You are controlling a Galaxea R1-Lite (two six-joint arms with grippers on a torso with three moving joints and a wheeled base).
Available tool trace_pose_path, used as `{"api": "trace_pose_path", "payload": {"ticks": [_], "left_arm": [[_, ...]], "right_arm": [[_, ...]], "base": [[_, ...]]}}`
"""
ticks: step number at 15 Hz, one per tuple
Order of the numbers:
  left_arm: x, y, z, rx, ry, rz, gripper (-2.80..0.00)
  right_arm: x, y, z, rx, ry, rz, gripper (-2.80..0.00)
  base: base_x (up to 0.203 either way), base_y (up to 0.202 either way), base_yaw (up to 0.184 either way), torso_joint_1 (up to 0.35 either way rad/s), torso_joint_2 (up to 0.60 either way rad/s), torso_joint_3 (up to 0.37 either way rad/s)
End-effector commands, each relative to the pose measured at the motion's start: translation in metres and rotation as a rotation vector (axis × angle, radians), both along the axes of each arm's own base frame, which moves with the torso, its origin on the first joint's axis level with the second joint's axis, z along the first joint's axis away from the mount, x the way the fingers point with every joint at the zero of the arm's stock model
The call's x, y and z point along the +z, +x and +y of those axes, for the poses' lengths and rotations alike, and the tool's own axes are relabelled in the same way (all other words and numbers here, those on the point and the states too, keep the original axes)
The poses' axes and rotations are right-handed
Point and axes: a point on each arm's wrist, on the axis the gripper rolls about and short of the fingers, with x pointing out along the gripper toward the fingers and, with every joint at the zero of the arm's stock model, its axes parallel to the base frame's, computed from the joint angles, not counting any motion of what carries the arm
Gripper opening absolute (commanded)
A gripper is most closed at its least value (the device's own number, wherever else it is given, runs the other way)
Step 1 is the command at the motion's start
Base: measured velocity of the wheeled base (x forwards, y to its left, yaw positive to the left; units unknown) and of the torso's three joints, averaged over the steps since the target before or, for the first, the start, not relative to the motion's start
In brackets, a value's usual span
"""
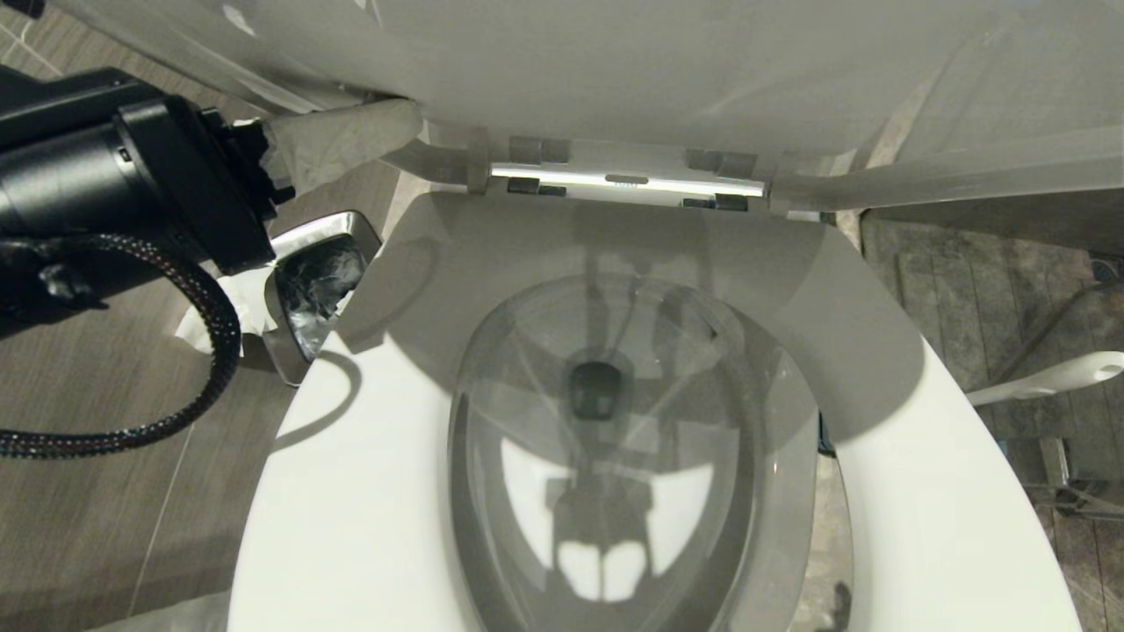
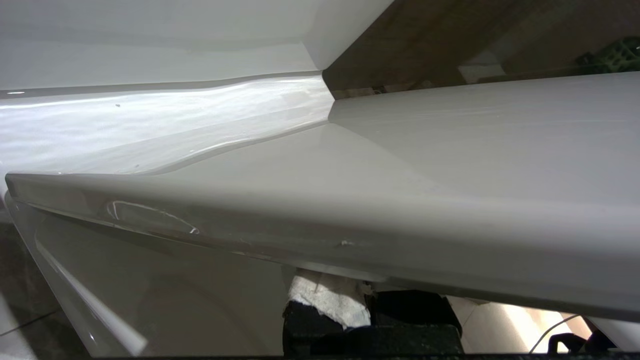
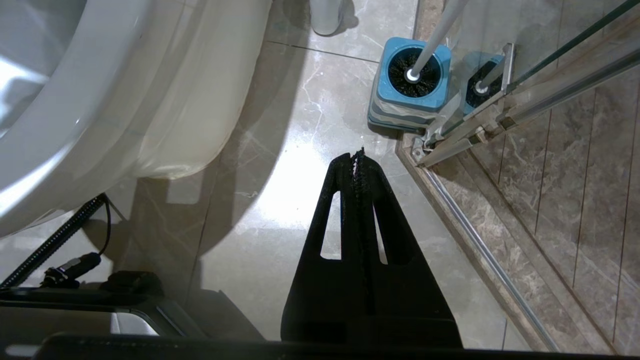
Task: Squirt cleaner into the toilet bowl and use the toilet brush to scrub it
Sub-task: Close the toilet lid
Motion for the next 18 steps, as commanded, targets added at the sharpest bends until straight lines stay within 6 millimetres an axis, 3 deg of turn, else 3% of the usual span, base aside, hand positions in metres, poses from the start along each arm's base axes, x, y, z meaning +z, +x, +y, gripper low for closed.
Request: {"api": "trace_pose_path", "payload": {"ticks": [1, 8, 18], "left_arm": [[0.002, -0.001, 0.0, -0.002, -0.006, -0.01, -2.8], [0.012, -0.013, 0.008, -0.003, -0.032, -0.067, -2.8], [0.034, -0.051, 0.02, -0.093, -0.064, -0.123, -2.8]], "right_arm": [[0.0, 0.0, 0.0, 0.001, 0.0, 0.002, -2.8], [0.0, 0.0, 0.0, 0.001, 0.0, 0.001, -2.8], [0.0, 0.0, 0.0, 0.002, 0.0, 0.001, -2.8]], "base": [[0.0, 0.0, 0.0, 0.0, 0.0, 0.0], [0.0, 0.0, 0.0, 0.0, 0.0, 0.0], [0.0, 0.0, 0.0, 0.0, 0.0, 0.0]]}}
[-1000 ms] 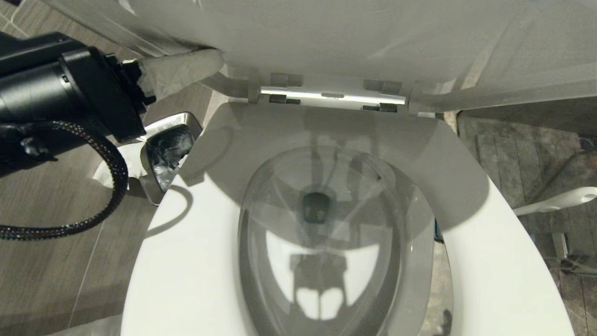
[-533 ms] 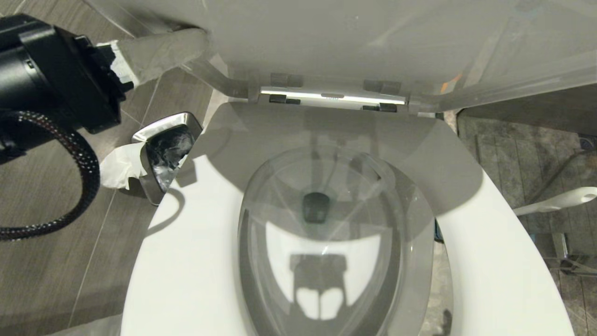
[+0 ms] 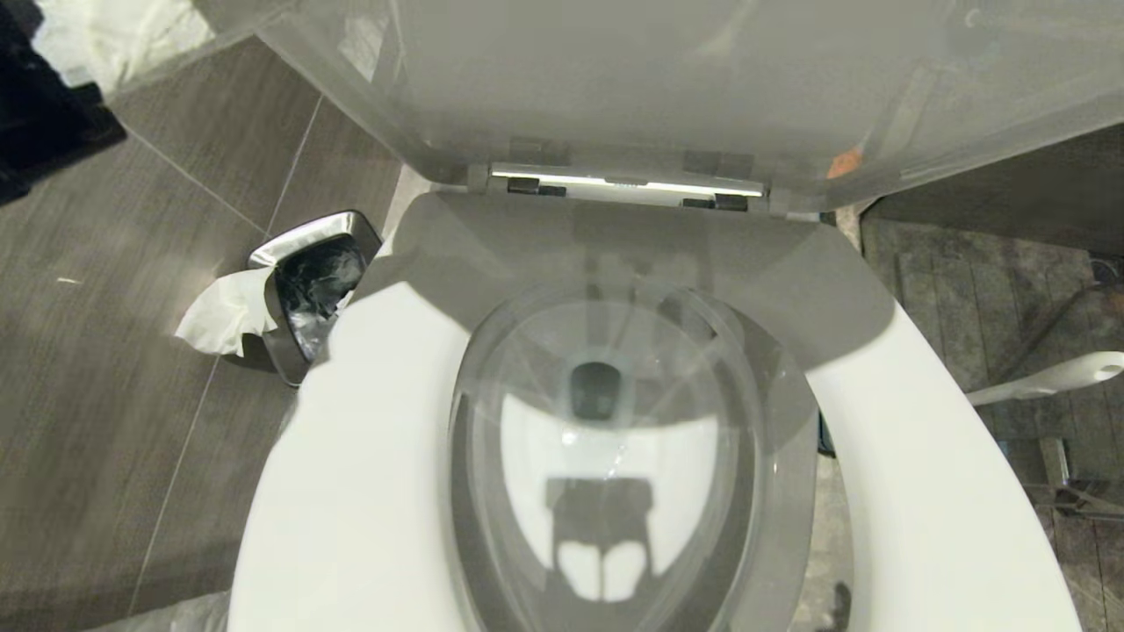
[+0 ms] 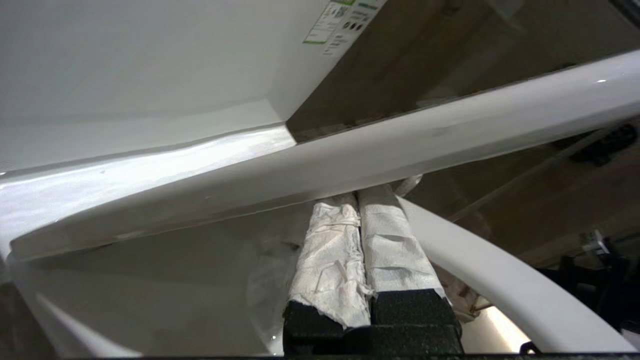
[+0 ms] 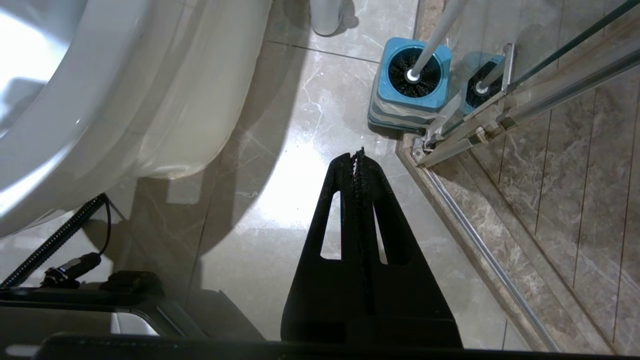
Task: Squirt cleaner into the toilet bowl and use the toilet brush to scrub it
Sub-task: Close the toilet lid
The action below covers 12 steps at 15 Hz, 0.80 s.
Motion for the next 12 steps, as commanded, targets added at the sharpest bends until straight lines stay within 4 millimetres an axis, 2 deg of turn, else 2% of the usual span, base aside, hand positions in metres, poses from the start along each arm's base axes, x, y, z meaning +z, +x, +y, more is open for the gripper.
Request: {"api": "trace_pose_path", "payload": {"ticks": [1, 12], "left_arm": [[0.0066, -0.0114, 0.0014, -0.035, -0.023, -0.027, -2.8], [0.0135, -0.0167, 0.0051, -0.036, -0.033, -0.04, -2.8]], "right_arm": [[-0.0001, 0.0, 0.0, -0.001, 0.0, 0.001, -2.8], [-0.0001, 0.0, 0.0, 0.001, 0.0, 0.001, -2.8]], "base": [[0.0, 0.0, 0.0, 0.0, 0.0, 0.0], [0.0, 0.0, 0.0, 0.0, 0.0, 0.0]]}}
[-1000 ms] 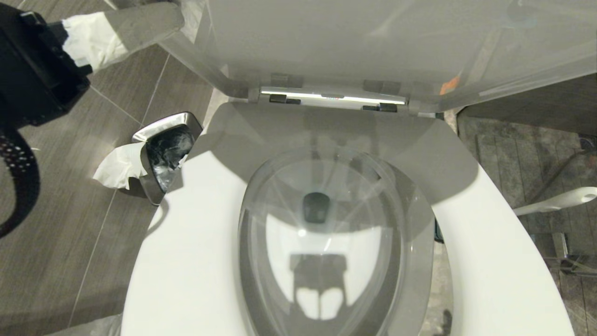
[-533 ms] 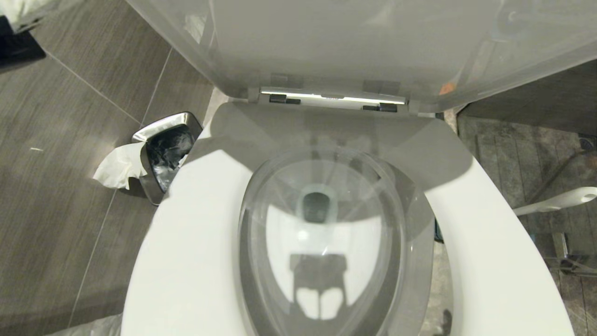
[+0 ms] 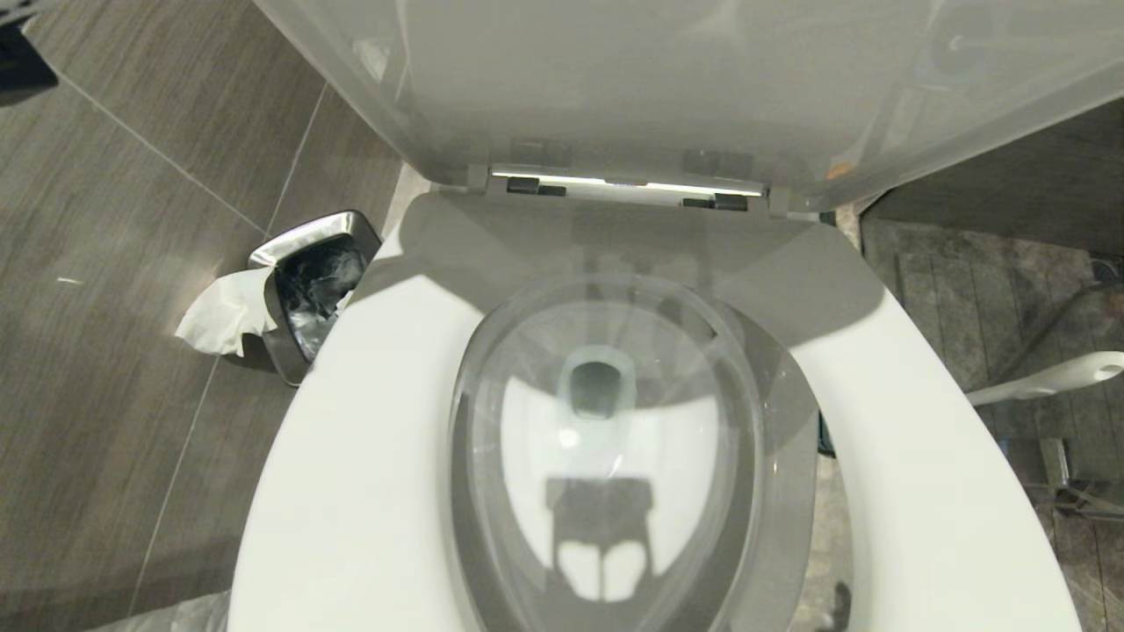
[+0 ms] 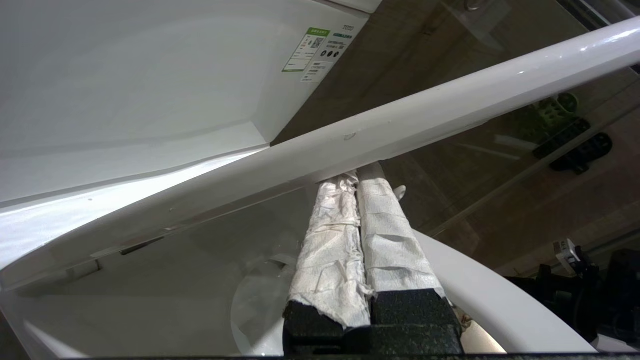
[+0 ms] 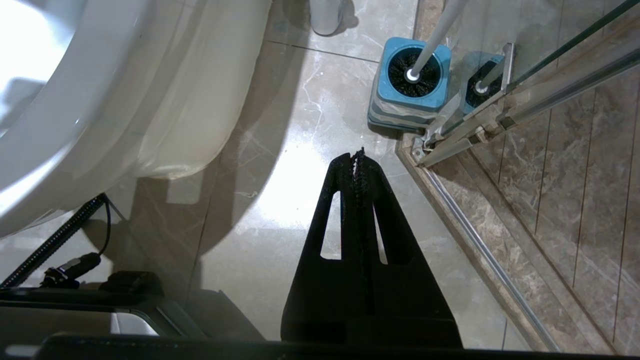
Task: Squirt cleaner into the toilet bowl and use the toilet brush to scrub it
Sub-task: Close the toilet lid
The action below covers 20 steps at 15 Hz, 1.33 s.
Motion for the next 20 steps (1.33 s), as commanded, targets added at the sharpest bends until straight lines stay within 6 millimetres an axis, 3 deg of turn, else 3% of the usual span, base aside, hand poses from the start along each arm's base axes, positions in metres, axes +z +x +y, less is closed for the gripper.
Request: {"api": "trace_pose_path", "payload": {"ticks": [1, 14, 20], "left_arm": [[-0.0006, -0.0001, 0.0001, -0.002, 0.006, 0.008, -2.8], [-0.0032, -0.0065, 0.0049, 0.006, 0.033, 0.017, -2.8], [-0.0041, -0.0075, 0.0055, 0.01, 0.045, 0.008, -2.8]], "right_arm": [[0.0001, 0.0001, 0.0, 0.002, 0.0, 0.001, -2.8], [0.0001, 0.0001, 0.0, 0.0, 0.0, 0.001, -2.8], [0.0001, 0.0, 0.0, 0.0, 0.0, 0.0, -2.8]], "base": [[0.0, 0.0, 0.0, 0.0, 0.0, 0.0], [0.0, 0.0, 0.0, 0.0, 0.0, 0.0], [0.0, 0.0, 0.0, 0.001, 0.0, 0.145]]}}
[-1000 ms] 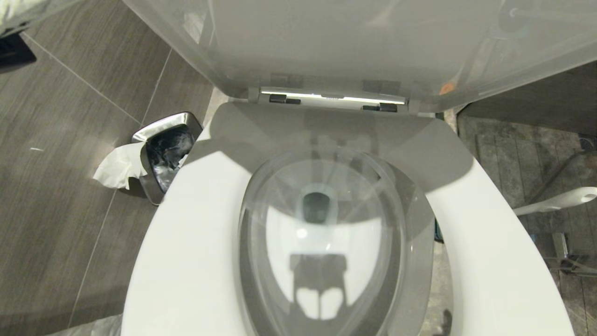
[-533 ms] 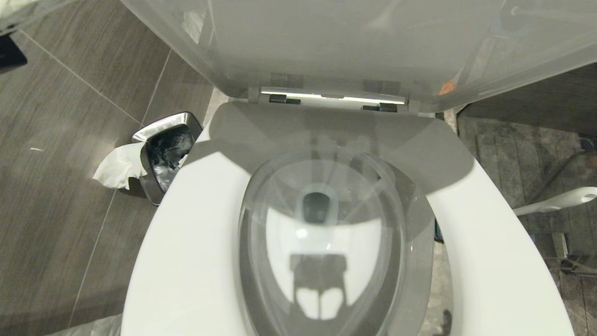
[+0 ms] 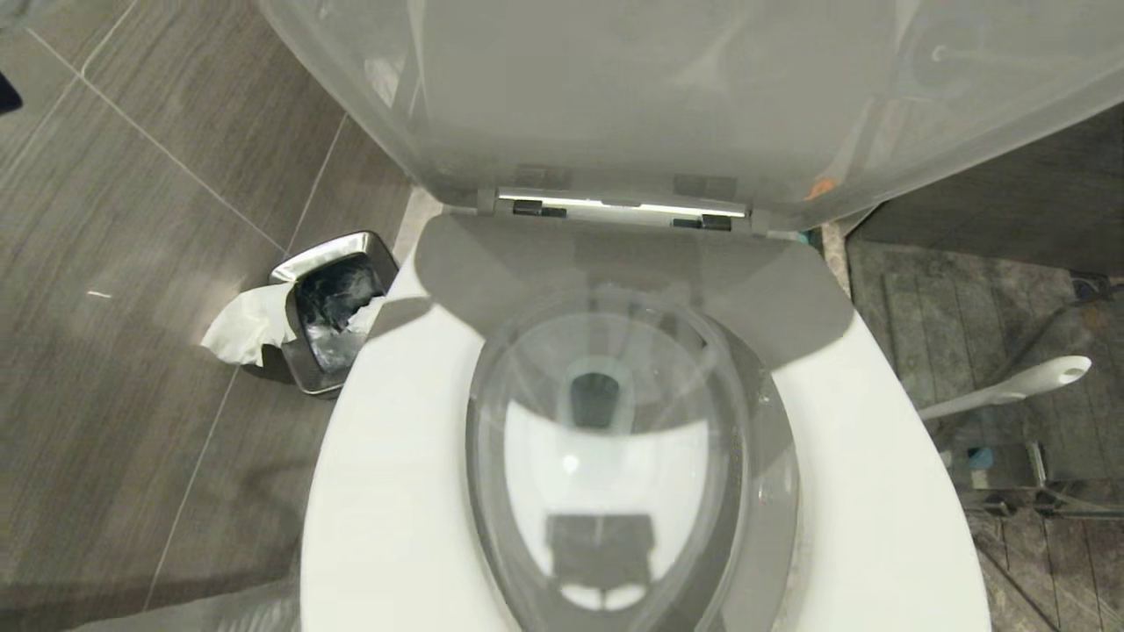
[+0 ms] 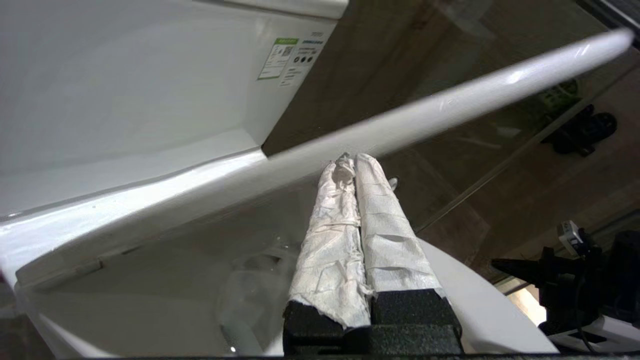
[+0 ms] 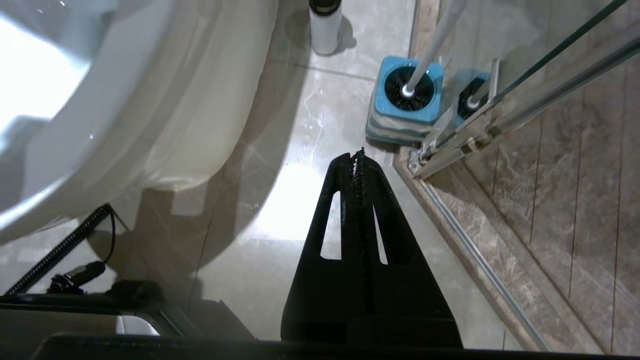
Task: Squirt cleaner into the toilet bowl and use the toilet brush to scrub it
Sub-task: Close the toilet lid
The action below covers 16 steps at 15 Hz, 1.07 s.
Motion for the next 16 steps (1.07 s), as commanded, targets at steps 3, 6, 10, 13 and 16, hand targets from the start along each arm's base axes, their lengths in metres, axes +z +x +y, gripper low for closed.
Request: {"api": "trace_pose_path", "payload": {"ticks": [3, 6, 10, 13, 16], "left_arm": [[0.0, -0.001, 0.0, -0.001, -0.002, -0.002, -2.8], [0.002, -0.004, 0.003, 0.01, -0.012, -0.01, -2.8], [0.002, -0.011, 0.008, 0.014, -0.014, -0.011, -2.8], [0.001, -0.017, 0.013, 0.014, -0.003, 0.003, -2.8], [0.0, -0.02, 0.016, 0.014, -0.001, 0.007, -2.8]], "right_arm": [[0.0, 0.0, 0.0, 0.0, 0.0, 0.002, -2.8], [0.0, 0.0, 0.0, 0.0, 0.0, 0.0, -2.8], [0.0, 0.0, 0.0, 0.001, 0.0, 0.001, -2.8], [0.0, 0.0, 0.0, 0.001, 0.0, 0.0, -2.8], [0.0, 0.0, 0.0, 0.0, 0.0, 0.0, -2.8]], "base": [[0.0, 0.0, 0.0, 0.002, 0.0, 0.202], [0.0, 0.0, 0.0, 0.002, 0.0, 0.204], [0.0, 0.0, 0.0, 0.0, 0.0, 0.204], [0.0, 0.0, 0.0, 0.002, 0.0, 0.206], [0.0, 0.0, 0.0, 0.003, 0.0, 0.202]]}}
